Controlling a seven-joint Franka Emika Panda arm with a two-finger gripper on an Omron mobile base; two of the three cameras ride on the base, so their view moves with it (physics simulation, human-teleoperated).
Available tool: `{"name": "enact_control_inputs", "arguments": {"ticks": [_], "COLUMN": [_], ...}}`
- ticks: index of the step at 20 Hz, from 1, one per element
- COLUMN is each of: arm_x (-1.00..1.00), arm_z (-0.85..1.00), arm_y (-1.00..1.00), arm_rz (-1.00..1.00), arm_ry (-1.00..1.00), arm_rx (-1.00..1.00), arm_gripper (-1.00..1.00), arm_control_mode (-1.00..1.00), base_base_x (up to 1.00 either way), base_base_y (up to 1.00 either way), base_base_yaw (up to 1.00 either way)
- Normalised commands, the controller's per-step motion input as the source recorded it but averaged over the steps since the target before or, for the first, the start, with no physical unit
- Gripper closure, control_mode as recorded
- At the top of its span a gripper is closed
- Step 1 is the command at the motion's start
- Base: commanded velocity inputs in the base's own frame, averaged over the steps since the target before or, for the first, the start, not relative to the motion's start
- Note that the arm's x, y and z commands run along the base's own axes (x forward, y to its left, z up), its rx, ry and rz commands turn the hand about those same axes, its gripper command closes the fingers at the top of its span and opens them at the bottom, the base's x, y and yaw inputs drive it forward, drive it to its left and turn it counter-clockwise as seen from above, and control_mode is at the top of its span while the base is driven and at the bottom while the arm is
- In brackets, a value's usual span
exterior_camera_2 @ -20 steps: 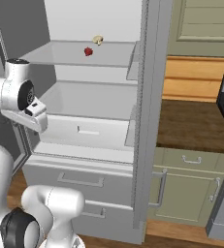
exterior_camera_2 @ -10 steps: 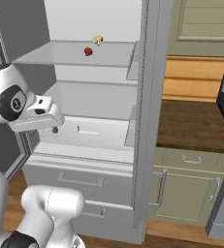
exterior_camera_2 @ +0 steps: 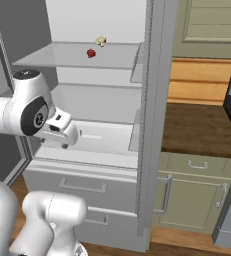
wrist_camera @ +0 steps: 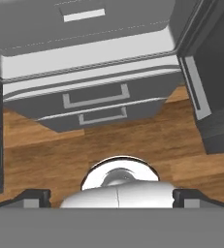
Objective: Take the strawberry from the fridge and place it on top of the pancake, located on the dining counter.
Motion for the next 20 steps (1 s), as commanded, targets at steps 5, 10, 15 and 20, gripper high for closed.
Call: {"name": "enact_control_inputs", "arguments": {"ticks": [5,10,15,20], "arm_x": [-0.18,-0.08,0.0,0.0], "arm_z": [-0.06,-0.11,0.0,0.01], "arm_y": [0.0,-0.02,0.01,0.16], "arm_rz": [0.04,0.04,0.0,0.0], "arm_ry": [0.0,0.01,0.0,-0.02], "arm_rx": [0.04,0.0,0.0,-0.06], "arm_gripper": [-1.0,-1.0,-1.0,-1.0], "arm_control_mode": [-1.0,-1.0,-1.0,1.0], "base_base_x": [0.0,0.0,0.0,0.0], "base_base_y": [0.0,0.0,0.0,0.04], "base_base_yaw": [0.0,0.0,0.0,0.0]}}
